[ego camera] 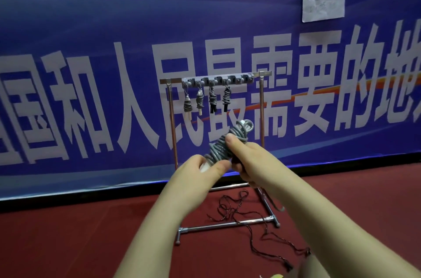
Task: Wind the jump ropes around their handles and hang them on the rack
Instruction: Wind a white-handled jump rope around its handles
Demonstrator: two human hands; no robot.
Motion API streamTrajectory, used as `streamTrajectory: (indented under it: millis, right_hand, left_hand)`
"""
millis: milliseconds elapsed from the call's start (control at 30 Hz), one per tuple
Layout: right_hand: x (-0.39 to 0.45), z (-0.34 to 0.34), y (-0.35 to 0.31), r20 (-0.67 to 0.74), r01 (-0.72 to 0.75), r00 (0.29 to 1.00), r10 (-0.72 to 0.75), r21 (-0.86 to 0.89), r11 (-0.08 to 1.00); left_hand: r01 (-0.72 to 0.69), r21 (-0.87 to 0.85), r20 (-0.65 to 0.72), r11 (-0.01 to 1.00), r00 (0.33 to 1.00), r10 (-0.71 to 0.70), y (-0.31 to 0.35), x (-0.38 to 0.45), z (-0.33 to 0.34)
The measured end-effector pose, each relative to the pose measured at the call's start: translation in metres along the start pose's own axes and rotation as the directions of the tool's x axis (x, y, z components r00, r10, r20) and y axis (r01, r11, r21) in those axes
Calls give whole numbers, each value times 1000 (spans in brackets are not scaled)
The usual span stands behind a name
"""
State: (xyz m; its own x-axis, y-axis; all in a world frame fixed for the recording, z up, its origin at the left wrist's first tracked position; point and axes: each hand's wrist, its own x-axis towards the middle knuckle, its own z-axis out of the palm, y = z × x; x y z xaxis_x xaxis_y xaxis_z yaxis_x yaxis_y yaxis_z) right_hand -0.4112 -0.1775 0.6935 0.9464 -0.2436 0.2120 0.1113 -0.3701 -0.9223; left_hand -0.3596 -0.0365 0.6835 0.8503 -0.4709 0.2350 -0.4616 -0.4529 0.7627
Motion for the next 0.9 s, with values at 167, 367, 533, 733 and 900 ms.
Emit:
streamTrajectory:
  millis: [167, 367, 533, 733, 900]
  right_hand:
    - [-23, 4, 9, -36, 135, 991, -133, 95, 986]
    - [-42, 14, 19, -25, 161, 987, -160, 30, 987]
    - [-37, 9, 18, 41, 11, 999, -5, -132, 991]
    - [-36, 8, 20, -36, -90, 996, 84, -221, 971]
    - [-33, 12, 31, -82, -90, 993, 82, -98, 991]
  left_hand:
    - [-47, -205, 99, 978, 993, 69, -5, -19, -2]
    - [-14, -480, 150, 877, 984, 98, -14, -35, 4]
    - [-14, -390, 38, 921, 999, 31, -23, -34, 11]
    - [-46, -256, -89, 965, 996, 24, -29, -34, 13]
    - [-44, -235, -72, 971, 997, 28, -33, -34, 16]
